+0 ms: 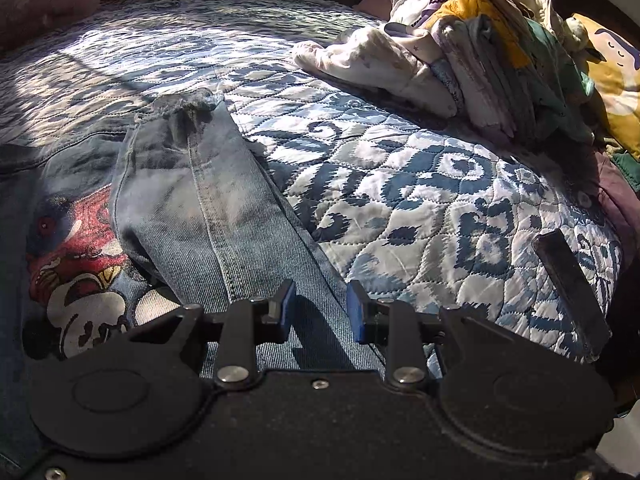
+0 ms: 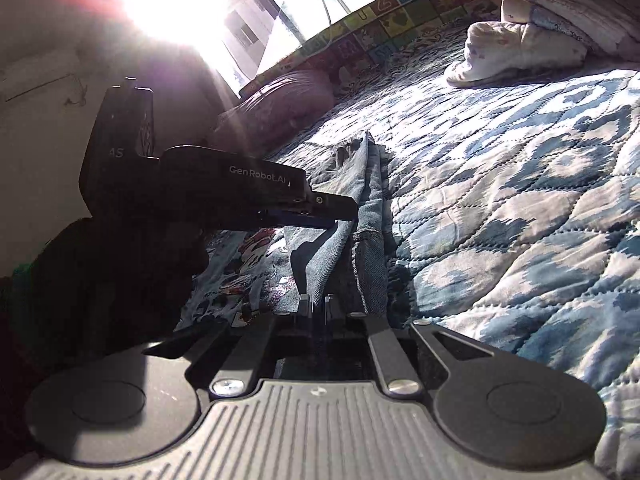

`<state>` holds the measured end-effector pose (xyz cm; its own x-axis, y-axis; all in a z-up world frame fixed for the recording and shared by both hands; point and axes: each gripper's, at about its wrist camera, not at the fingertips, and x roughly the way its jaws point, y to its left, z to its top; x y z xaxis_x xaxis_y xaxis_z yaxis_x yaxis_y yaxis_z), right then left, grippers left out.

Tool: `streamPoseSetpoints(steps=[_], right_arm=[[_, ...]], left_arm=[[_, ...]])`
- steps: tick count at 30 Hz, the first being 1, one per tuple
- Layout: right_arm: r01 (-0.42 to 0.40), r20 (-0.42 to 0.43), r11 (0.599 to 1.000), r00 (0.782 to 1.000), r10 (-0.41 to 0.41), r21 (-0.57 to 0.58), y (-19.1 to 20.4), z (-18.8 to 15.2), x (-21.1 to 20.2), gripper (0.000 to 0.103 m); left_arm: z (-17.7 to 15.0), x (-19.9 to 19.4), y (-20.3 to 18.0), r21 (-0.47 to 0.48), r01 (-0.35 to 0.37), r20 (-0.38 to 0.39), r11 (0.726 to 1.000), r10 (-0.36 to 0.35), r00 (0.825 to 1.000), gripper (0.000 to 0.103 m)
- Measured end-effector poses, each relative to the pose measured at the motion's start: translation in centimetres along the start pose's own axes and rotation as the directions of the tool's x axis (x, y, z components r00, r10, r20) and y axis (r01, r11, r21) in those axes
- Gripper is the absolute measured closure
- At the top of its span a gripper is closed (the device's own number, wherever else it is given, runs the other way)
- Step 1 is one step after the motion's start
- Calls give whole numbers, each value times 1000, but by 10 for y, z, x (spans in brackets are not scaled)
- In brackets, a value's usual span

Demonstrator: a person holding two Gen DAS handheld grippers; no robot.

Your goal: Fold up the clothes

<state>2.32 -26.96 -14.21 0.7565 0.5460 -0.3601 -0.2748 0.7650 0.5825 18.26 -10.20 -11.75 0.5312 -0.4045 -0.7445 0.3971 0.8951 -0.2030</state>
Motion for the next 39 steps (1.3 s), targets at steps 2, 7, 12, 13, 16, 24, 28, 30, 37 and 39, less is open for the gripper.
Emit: streamPoseSetpoints(steps=[2, 7, 12, 13, 16, 24, 28, 30, 37, 39], right_arm=[[5, 27, 1000, 1000, -5, -10, 2, 2, -7, 93], [59, 47, 998, 997, -61, 36, -10, 3, -8, 93], [70, -66, 997, 996, -67, 44, -20, -5, 15, 93], [75, -74, 997, 994, -74, 12, -16, -6, 17, 93], [115, -93, 988, 988, -124, -100, -2, -9, 21, 93], [145, 50, 984, 989, -140, -100, 2, 3, -13, 93], [109, 81, 967, 992, -92, -230, 21, 3, -10, 93], [131, 4, 947, 991, -135, -293, 26, -6, 7, 93], [216, 31, 902, 975, -221, -374, 40, -10, 5, 90], [212, 80, 898, 977, -196, -387, 46, -7, -2, 90]], left_arm=[[2, 5, -1, -26, -15, -17, 1000, 14, 1000, 77], [5, 12, -4, -44, -55, -36, 998, 54, 998, 97], [5, 3, 1, -104, -52, -5, 993, 52, 999, 103], [5, 0, 1, -118, -41, 6, 992, 42, 999, 103], [3, 2, 3, -138, -23, 10, 990, 25, 1000, 103], [-14, -38, 11, -126, 100, 113, 987, -86, 990, 97], [-29, -45, -3, -33, 81, 93, 996, -78, 993, 97], [-35, -35, -6, -16, 47, 63, 999, -46, 997, 97], [-41, -44, 11, -121, 75, 121, 990, -60, 991, 85], [-35, -52, 31, -187, 42, 174, 981, -9, 985, 83]])
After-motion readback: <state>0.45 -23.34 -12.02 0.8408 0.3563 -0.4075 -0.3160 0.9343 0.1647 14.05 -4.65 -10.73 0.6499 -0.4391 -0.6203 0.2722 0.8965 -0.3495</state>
